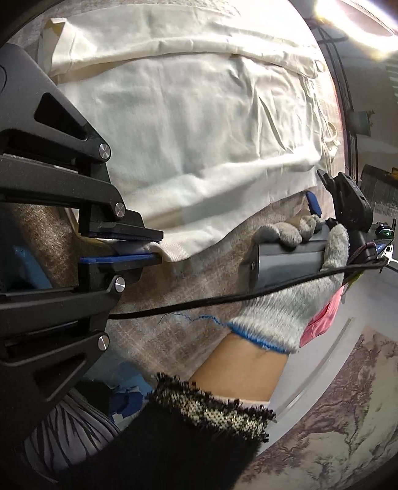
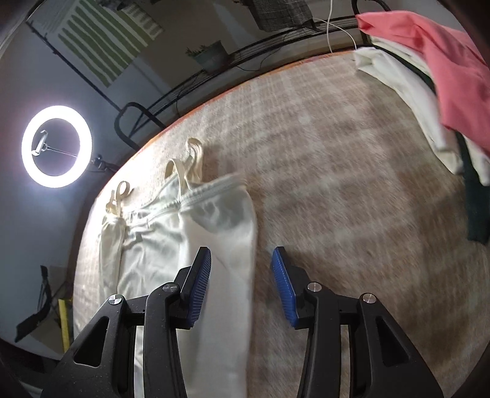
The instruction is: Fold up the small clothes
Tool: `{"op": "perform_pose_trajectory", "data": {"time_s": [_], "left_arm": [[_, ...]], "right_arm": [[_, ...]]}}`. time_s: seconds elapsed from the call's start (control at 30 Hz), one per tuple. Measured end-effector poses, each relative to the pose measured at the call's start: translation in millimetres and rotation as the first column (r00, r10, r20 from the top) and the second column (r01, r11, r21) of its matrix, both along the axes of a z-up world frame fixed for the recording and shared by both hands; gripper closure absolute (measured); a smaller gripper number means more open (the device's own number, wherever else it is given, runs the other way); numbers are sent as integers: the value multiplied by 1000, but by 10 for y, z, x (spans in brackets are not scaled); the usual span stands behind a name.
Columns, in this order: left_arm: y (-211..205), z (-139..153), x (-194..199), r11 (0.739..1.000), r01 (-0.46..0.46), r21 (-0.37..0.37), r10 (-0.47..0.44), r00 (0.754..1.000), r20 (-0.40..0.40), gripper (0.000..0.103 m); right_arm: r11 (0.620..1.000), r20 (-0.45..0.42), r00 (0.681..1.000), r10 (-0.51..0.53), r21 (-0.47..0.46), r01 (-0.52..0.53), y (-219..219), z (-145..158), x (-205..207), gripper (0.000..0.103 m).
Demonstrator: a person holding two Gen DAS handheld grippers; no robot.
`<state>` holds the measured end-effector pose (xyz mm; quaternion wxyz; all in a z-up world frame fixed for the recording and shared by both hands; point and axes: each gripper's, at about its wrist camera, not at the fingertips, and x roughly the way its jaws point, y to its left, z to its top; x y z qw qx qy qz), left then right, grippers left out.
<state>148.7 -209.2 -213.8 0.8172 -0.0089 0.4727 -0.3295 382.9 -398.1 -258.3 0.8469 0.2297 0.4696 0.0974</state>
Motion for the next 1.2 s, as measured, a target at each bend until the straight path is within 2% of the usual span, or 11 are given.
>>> {"op": "perform_pose_trajectory", "data": {"time_s": [0.03, 0.1, 0.17, 0.3, 0.47, 0.63, 0.77, 0.87, 1.0, 1.1, 1.2], "left_arm": [[4, -2, 10, 1000, -3, -1, 3, 1000, -2, 97], [-1, -11, 17, 1000, -6, -8, 6, 1000, -10, 97], [11, -20, 39, 1000, -12, -14, 12, 1000, -16, 97], [109, -55, 57, 998, -40, -44, 38, 999, -38, 97], [341, -92, 54, 990, -100, -100, 92, 992, -80, 97], [607, -71, 5, 975, -172, -140, 160, 983, -96, 97], [861, -154, -5, 949, -253, -186, 227, 962, -151, 97], [1062, -265, 7, 923, -316, -220, 268, 938, -222, 97], [1244, -333, 25, 901, -367, -232, 306, 915, -263, 97], [1317, -321, 17, 894, -385, -232, 322, 909, -266, 97], [1352, -330, 7, 893, -392, -221, 331, 904, -270, 97]], "right_arm": [[1000, 7, 1000, 1, -5, -1, 24, -3, 12, 66], [1000, 4, 1000, 8, -21, -8, 79, -38, 59, 78], [1000, -1, 1000, 20, -22, -20, 96, -54, 78, 97], [998, 6, 1000, 24, -59, -23, 113, 7, 99, 100], [1000, 51, 998, 28, -16, -27, 178, 227, 87, 100], [996, 91, 992, 87, -25, -85, 535, 430, 100, 100], [983, 108, 980, 169, -97, -159, 955, 502, 108, 100], [967, 98, 971, 219, -154, -202, 1216, 485, 107, 100], [957, 71, 970, 235, -193, -218, 1374, 376, 143, 100], [960, 60, 973, 225, -187, -210, 1377, 305, 177, 100], [968, 54, 972, 229, -121, -222, 1326, 256, 216, 99]]}}
